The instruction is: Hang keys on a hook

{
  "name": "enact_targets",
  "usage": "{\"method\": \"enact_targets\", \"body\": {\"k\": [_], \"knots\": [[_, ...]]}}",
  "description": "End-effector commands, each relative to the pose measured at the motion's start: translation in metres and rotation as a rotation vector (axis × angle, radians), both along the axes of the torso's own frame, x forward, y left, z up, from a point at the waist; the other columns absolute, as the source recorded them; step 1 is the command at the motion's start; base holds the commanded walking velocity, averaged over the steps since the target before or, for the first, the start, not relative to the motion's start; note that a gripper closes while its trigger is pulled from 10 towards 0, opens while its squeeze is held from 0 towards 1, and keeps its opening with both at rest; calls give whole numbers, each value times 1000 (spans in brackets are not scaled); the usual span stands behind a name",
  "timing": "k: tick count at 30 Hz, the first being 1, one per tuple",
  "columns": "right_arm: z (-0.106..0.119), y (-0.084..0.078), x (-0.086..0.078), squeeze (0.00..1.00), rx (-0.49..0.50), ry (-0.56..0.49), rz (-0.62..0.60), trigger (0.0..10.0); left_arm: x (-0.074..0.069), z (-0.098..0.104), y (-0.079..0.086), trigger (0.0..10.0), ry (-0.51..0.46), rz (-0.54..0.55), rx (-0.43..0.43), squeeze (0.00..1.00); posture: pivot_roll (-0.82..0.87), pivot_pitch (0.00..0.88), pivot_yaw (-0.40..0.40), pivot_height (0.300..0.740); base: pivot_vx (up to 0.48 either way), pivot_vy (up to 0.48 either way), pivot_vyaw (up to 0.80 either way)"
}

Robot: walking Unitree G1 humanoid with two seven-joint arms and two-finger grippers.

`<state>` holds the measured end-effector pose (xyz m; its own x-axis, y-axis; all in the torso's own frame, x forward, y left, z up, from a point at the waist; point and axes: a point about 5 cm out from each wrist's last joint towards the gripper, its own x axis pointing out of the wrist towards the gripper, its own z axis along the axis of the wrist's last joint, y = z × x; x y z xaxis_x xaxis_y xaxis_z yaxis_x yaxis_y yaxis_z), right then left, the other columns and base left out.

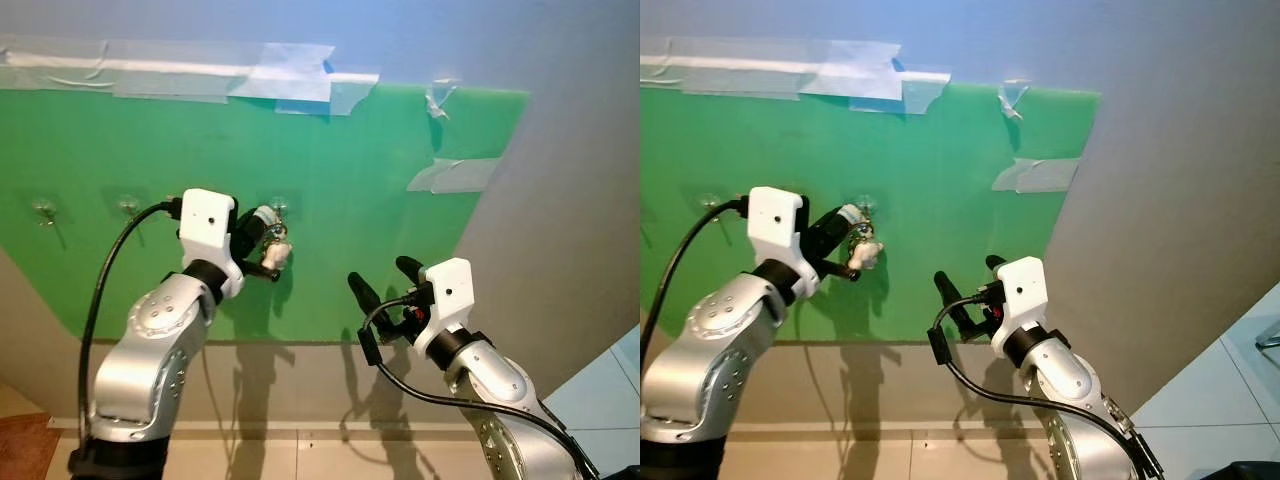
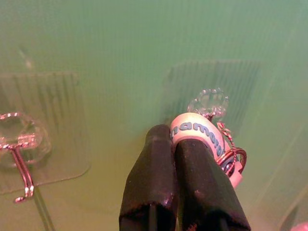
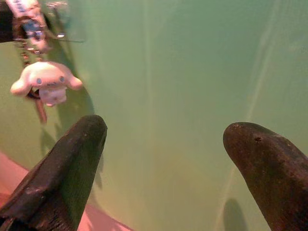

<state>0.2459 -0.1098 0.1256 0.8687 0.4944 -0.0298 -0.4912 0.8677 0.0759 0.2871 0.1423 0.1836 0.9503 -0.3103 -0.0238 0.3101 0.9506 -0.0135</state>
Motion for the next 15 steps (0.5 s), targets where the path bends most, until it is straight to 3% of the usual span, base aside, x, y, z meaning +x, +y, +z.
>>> {"method": "enact_targets", "body": {"k": [1,5,8,9,10,15], "knots": [[2,1,-1,0,7,3,8,10000,9,17,9,0,-53,92,-16,0,-16,0,23,740,0,0,0],[2,2,-2,0,8,6,12,10000,14,10,14,0,18,160,-80,0,-20,0,27,740,0,0,0],[1,2,-2,0,9,8,15,10000,19,4,16,0,88,204,-190,0,-19,0,26,740,0,0,0],[1,2,-2,0,9,8,15,10000,19,4,16,0,88,204,-190,0,-19,0,26,740,0,0,0],[1,3,-1,0,8,10,21,10000,23,-2,19,0,150,235,-240,0,-17,0,24,740,0,0,0],[1,4,0,0,7,13,27,10000,28,-12,22,0,245,266,-280,0,-14,0,19,740,0,0,0]]}}
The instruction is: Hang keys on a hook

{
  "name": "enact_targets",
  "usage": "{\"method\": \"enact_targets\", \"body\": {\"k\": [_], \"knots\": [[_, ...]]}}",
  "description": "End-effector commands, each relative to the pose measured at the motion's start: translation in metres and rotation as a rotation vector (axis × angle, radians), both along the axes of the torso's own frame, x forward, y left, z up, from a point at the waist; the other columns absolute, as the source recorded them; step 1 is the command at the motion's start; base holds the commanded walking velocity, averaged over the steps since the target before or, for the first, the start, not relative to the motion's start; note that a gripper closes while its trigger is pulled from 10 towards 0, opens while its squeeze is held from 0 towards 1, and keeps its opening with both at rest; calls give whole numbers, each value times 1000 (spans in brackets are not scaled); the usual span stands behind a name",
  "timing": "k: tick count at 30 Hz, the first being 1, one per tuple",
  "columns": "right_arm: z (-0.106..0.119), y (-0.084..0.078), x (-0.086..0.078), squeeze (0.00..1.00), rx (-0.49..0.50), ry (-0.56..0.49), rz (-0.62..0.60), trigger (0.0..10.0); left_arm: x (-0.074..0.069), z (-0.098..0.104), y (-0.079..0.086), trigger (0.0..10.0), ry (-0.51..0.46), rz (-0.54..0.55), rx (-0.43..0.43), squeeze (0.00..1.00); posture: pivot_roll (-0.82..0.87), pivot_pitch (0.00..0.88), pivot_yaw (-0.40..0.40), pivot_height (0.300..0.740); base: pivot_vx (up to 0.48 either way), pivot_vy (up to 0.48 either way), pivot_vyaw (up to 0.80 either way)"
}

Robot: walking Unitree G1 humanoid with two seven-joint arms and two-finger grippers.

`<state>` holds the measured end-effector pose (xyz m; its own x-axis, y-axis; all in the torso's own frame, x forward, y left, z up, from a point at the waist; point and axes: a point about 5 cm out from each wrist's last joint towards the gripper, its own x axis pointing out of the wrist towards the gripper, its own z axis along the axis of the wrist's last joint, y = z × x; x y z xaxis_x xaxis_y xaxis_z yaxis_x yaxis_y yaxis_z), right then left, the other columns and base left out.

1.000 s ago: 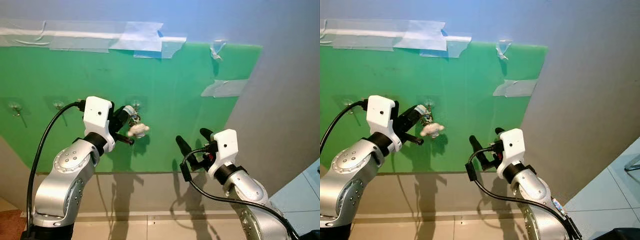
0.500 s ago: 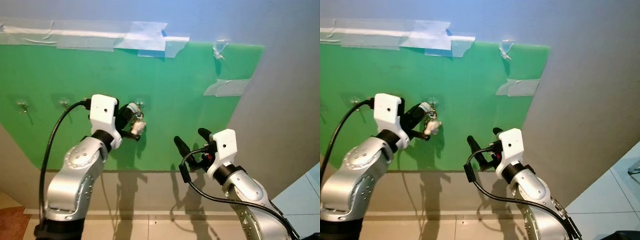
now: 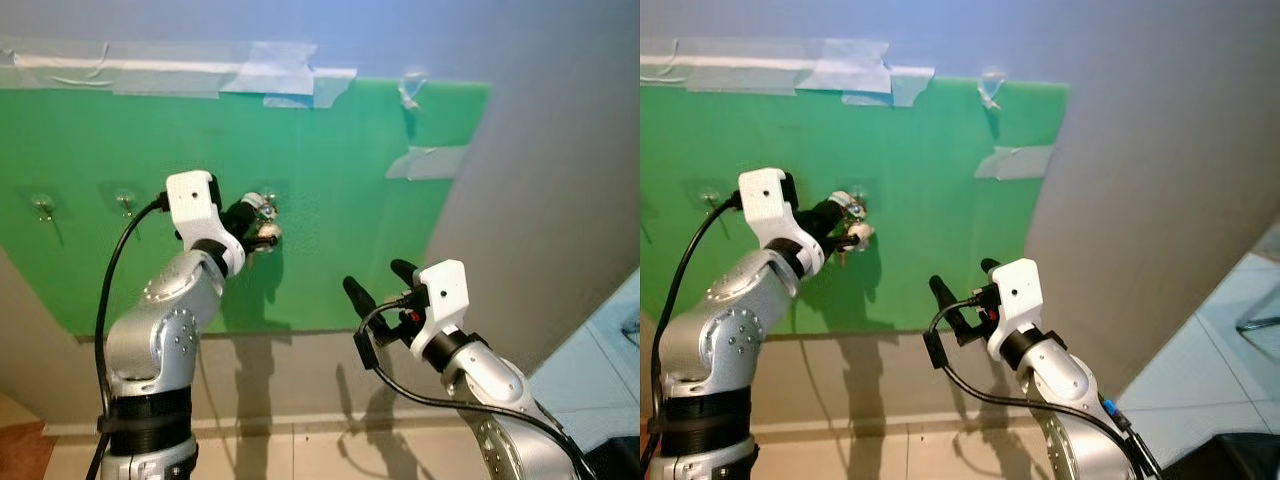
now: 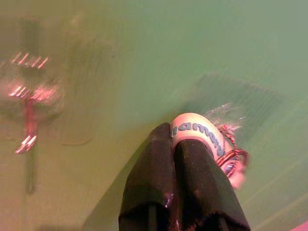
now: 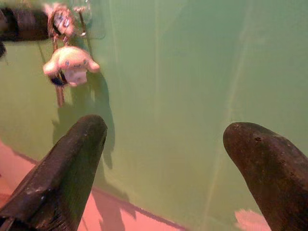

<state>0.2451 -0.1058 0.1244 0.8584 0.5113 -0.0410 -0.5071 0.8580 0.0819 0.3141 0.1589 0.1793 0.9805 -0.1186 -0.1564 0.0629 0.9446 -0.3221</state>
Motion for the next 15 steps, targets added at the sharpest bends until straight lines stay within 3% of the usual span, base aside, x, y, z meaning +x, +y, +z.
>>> {"method": "enact_targets", "body": {"k": [1,4,5,8,11,15], "knots": [[2,0,1,0,7,1,13,10000,3,-14,6,0,113,46,-27,0,-14,0,19,740,0,0,0],[2,1,1,0,6,2,16,10000,5,-19,7,0,167,56,-62,0,-15,0,17,740,0,0,0],[1,1,1,0,7,7,20,10000,7,-25,9,0,243,65,-96,0,-15,0,17,740,0,0,0],[1,1,1,0,9,13,21,10000,9,-31,12,0,315,76,-129,0,-18,0,17,740,0,0,0],[1,1,1,0,10,15,21,10000,13,-26,16,0,292,95,-137,0,-20,0,20,740,0,0,0],[1,2,0,0,8,12,19,10000,16,-10,18,0,173,88,-51,0,-22,0,24,740,0,0,0]]}}
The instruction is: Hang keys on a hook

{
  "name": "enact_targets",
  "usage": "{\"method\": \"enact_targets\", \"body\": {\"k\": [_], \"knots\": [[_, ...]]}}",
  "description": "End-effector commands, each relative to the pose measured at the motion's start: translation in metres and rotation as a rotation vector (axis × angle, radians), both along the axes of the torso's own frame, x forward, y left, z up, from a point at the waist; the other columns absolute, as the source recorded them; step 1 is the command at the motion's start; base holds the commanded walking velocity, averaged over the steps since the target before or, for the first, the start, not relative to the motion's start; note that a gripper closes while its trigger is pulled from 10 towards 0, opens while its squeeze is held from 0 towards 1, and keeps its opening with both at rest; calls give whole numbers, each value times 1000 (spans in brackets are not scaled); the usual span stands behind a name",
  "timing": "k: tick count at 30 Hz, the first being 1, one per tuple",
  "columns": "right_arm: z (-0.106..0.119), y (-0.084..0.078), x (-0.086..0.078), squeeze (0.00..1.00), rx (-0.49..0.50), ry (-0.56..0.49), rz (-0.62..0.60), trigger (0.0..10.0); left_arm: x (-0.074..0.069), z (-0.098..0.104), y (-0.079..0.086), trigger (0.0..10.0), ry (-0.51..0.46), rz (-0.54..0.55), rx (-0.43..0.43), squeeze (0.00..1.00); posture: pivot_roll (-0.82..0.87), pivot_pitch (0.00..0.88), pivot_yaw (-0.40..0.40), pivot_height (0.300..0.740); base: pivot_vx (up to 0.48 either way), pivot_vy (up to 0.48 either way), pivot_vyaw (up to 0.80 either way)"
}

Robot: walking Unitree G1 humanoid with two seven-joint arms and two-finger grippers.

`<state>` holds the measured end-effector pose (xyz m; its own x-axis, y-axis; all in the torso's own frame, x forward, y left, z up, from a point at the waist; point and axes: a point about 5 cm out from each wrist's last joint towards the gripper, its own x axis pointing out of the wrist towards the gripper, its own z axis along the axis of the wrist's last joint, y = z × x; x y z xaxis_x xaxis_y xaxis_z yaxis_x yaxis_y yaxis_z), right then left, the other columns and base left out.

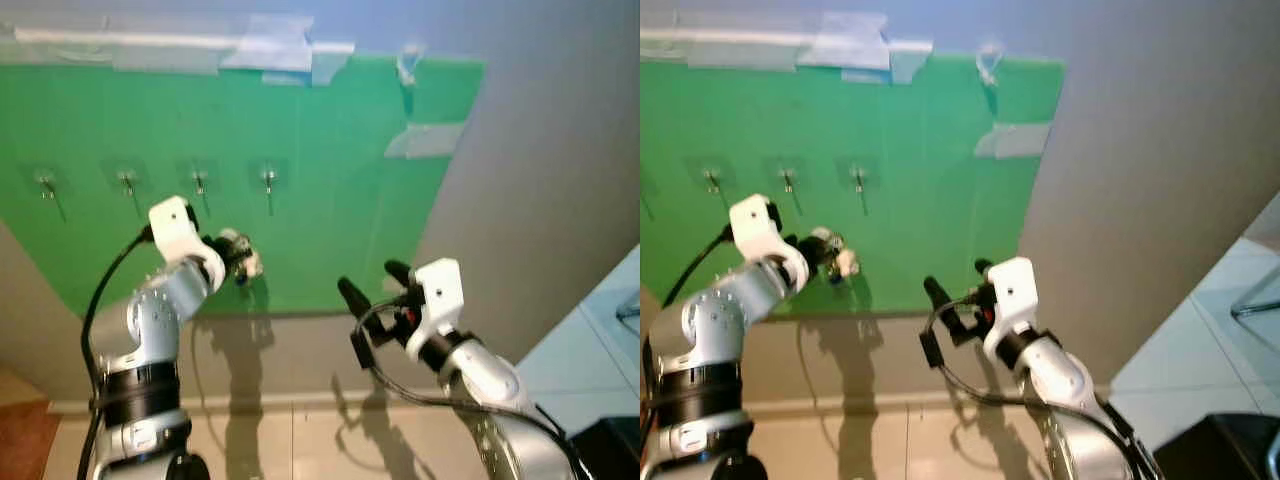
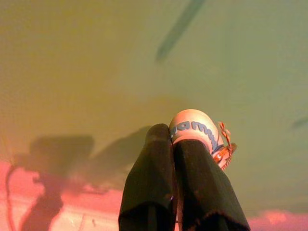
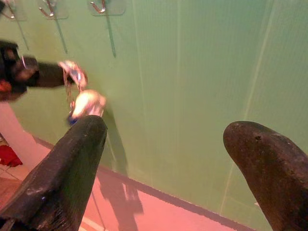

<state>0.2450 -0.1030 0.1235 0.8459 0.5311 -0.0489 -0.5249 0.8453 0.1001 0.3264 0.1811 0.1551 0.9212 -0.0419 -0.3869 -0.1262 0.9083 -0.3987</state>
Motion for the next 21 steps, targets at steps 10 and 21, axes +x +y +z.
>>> {"method": "enact_targets", "body": {"k": [10,21], "knots": [[-1,-3,-3,0,-5,9,-9,10000,-20,27,29,0,-164,195,466,0,-15,0,22,740,0,0,0],[-2,-1,-3,0,-7,17,12,10000,-24,32,44,0,-183,310,505,0,-3,0,8,740,0,0,0]]}}
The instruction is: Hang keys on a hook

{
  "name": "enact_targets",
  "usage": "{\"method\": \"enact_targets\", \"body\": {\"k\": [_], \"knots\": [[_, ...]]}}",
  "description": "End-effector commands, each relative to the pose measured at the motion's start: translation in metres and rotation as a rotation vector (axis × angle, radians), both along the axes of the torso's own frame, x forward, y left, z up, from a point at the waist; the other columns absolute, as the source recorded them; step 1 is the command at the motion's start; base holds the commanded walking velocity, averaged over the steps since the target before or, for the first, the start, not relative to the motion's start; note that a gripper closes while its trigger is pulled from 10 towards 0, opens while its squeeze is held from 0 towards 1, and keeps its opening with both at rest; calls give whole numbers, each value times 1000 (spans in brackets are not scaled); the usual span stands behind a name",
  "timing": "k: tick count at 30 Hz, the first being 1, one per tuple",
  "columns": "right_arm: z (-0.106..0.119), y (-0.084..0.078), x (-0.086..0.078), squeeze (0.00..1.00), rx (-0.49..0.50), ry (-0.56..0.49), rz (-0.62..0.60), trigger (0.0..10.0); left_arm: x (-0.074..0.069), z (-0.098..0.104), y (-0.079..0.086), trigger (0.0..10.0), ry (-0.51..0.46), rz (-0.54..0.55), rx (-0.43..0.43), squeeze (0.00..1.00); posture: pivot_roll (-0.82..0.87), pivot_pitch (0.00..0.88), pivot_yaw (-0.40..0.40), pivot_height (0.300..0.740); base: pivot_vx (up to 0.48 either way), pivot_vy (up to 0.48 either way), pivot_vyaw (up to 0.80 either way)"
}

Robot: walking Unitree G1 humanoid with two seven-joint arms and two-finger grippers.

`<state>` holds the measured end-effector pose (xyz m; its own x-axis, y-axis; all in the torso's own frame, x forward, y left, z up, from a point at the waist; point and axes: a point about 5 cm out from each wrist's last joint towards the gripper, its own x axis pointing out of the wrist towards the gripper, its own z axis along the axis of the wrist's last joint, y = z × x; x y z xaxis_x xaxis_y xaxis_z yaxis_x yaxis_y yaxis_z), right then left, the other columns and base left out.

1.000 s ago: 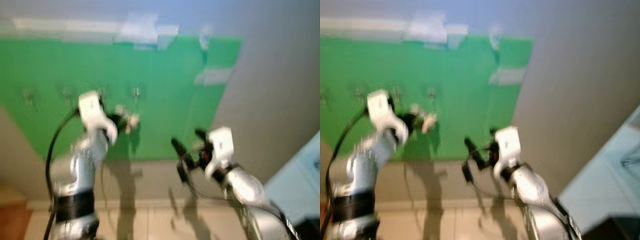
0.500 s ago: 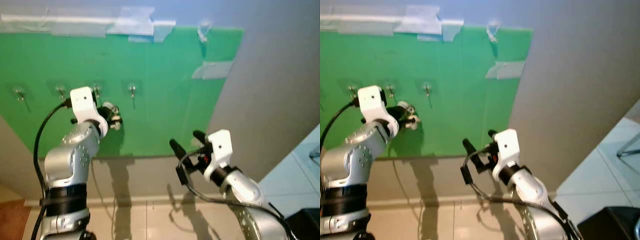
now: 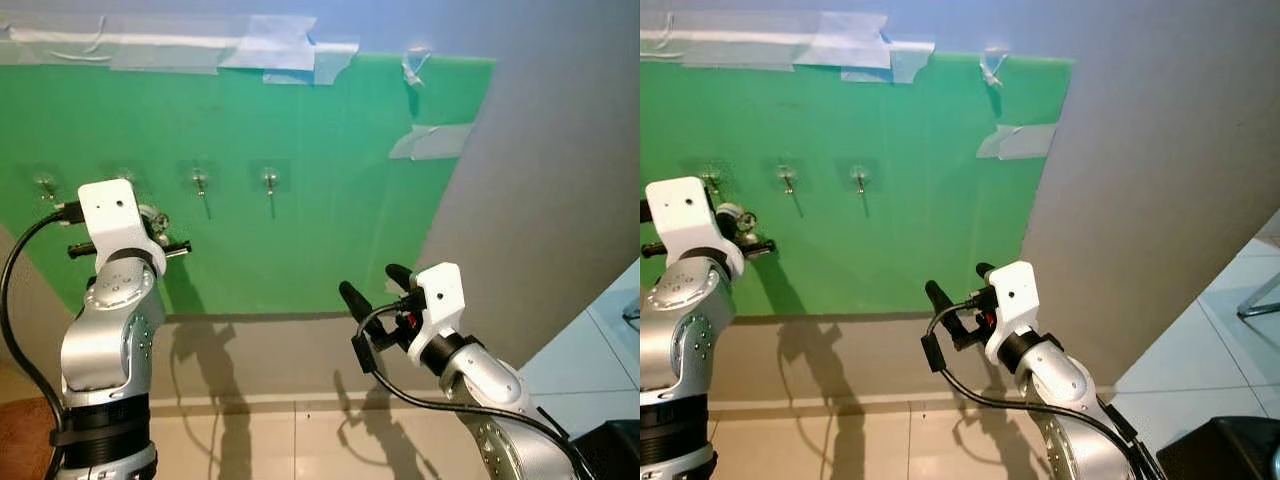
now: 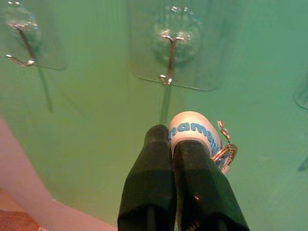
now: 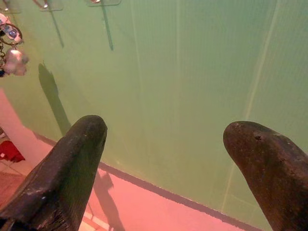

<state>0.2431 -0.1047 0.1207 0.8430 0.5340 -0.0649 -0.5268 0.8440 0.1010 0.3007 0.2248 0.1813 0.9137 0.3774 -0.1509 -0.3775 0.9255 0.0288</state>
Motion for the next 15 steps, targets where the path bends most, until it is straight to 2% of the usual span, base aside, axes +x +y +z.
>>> {"method": "enact_targets", "body": {"k": [1,2,3,7,8,10,15], "knots": [[1,1,-1,0,2,3,10,10000,8,10,-2,0,-42,-15,22,0,-2,0,5,740,0,0,0],[1,1,-1,0,2,3,10,10000,8,10,-2,0,-42,-15,22,0,-2,0,5,740,0,0,0],[1,2,0,0,2,3,12,10000,16,15,-3,0,-61,-27,50,0,-5,0,5,740,0,0,0],[1,3,0,0,2,3,14,10000,29,21,-4,0,-74,-54,109,0,-9,0,5,740,0,0,0],[1,3,0,0,2,3,14,10000,29,21,-4,0,-74,-54,109,0,-9,0,5,740,0,0,0],[1,3,0,0,2,2,13,10000,39,30,-9,0,-100,-79,175,0,-17,0,10,740,0,0,0],[2,2,-1,0,1,1,0,10000,52,44,-27,0,-161,-153,304,0,-32,0,18,740,0,0,0]]}}
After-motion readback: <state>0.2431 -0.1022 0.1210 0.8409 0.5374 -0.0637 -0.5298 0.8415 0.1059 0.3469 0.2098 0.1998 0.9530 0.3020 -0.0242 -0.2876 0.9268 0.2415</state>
